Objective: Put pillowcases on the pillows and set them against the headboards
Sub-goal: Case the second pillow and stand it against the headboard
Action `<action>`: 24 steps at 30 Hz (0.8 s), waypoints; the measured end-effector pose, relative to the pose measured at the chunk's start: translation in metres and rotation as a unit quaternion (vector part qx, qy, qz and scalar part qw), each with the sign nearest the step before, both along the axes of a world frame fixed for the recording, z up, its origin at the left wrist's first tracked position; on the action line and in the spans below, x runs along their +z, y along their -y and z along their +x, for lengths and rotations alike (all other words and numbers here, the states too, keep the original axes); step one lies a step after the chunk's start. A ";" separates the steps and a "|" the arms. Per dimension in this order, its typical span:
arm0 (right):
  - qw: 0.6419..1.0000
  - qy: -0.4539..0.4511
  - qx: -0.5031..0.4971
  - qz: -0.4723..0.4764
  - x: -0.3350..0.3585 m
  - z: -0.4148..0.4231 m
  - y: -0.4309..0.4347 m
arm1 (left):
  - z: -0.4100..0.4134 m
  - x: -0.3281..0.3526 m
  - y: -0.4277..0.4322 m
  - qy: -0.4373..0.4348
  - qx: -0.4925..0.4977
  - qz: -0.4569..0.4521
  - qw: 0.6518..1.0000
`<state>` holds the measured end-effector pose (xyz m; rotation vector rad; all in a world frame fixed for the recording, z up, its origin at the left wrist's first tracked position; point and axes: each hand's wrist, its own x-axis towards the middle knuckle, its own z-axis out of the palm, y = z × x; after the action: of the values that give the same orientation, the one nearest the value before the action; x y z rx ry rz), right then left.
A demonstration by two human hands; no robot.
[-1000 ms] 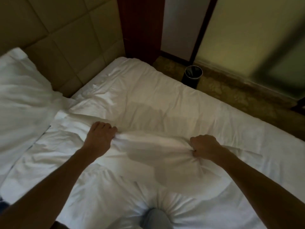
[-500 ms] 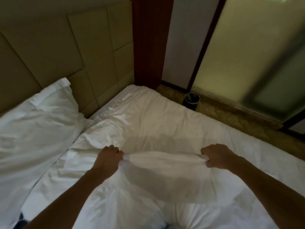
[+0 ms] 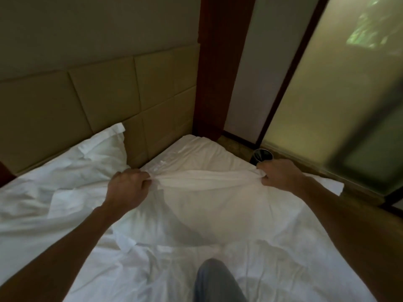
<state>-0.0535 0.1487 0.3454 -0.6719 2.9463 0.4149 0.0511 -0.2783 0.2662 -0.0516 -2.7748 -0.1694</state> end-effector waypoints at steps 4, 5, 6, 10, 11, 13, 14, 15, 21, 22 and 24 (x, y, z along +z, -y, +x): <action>0.998 -0.001 0.052 -0.027 -0.013 -0.055 0.041 | -0.013 -0.014 0.032 0.034 0.058 0.001 0.998; 0.997 0.003 0.062 -0.038 -0.021 -0.074 0.051 | -0.021 -0.022 0.039 0.045 0.077 0.001 0.996; 0.996 0.008 0.076 -0.046 -0.033 -0.094 0.060 | -0.029 -0.031 0.045 0.054 0.092 0.001 0.994; 0.991 0.046 0.106 -0.061 -0.091 -0.159 0.087 | -0.059 -0.072 0.054 0.122 0.145 0.004 0.982; 0.991 0.054 0.106 -0.063 -0.108 -0.174 0.089 | -0.067 -0.082 0.053 0.134 0.152 -0.001 0.979; 0.990 0.064 0.102 -0.076 -0.136 -0.200 0.091 | -0.085 -0.097 0.052 0.145 0.147 -0.021 0.978; 0.989 0.068 0.099 -0.086 -0.147 -0.213 0.092 | -0.094 -0.102 0.052 0.153 0.144 -0.030 0.977; 0.988 0.071 0.099 -0.098 -0.153 -0.226 0.094 | -0.102 -0.106 0.053 0.160 0.142 -0.038 0.976; 0.981 0.156 0.063 -0.101 -0.162 -0.290 0.101 | -0.142 -0.109 0.075 0.245 0.155 -0.011 0.957; 0.981 0.162 0.059 -0.086 -0.164 -0.295 0.104 | -0.145 -0.109 0.081 0.261 0.163 -0.014 0.951; 0.981 0.176 0.049 -0.067 -0.167 -0.301 0.109 | -0.149 -0.110 0.091 0.281 0.181 -0.023 0.942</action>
<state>-0.3549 0.0394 0.1788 -0.8142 2.6286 0.0895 -0.0975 -0.3689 0.1558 0.5793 -3.2843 -0.0232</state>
